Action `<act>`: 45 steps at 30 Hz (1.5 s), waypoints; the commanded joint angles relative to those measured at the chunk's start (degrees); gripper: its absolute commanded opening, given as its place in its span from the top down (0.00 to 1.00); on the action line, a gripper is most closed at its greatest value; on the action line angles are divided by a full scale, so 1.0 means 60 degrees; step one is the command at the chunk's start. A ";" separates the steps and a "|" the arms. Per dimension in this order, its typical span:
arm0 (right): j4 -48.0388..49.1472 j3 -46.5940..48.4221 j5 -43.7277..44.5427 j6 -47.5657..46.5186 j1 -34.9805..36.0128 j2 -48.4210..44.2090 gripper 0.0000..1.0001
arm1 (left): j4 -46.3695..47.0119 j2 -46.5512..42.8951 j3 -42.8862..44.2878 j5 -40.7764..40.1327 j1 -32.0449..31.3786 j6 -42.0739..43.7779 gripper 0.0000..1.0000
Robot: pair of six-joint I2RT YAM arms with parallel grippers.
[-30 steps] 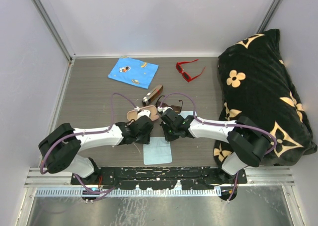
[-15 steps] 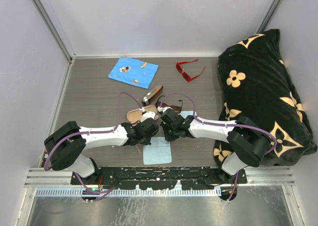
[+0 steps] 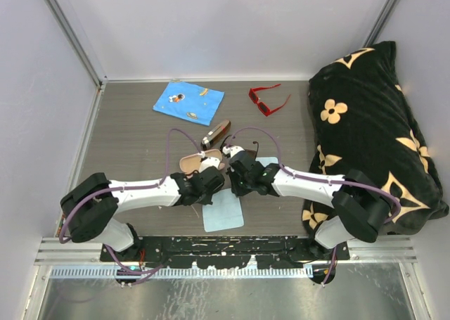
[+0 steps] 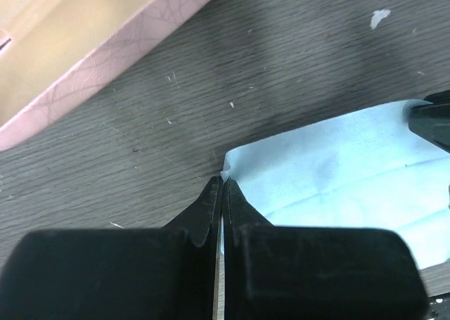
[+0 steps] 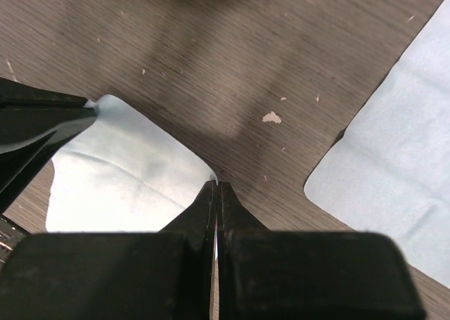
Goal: Organize the sunglasses
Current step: Fold the glasses cleaning cloth at the center of the board.
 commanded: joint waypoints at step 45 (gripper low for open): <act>0.2085 -0.1030 0.0829 -0.1992 -0.0081 -0.1873 0.99 | 0.2356 -0.1583 -0.0359 0.0797 0.0751 0.3663 1.00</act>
